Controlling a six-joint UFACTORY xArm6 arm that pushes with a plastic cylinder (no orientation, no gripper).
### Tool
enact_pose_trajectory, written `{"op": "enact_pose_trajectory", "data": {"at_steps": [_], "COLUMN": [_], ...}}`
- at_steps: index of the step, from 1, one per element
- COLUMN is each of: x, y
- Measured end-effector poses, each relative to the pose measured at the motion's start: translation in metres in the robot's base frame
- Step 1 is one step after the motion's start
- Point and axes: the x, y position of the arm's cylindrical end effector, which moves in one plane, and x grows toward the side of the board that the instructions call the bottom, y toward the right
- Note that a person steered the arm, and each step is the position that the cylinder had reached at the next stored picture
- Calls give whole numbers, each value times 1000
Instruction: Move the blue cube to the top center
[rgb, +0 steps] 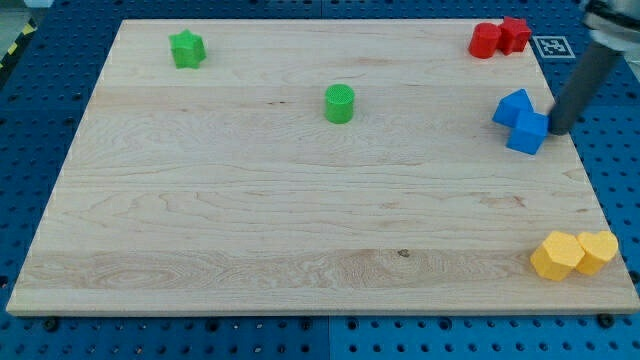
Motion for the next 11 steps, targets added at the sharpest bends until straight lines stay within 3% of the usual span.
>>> {"op": "enact_pose_trajectory", "data": {"at_steps": [1,2,3,5,7,8,9,10,11], "x": [0,20,32,-5,29,1,-70,-74,-22], "y": [-25,11,3,-130,-138,-186,-202,-201,-185]}}
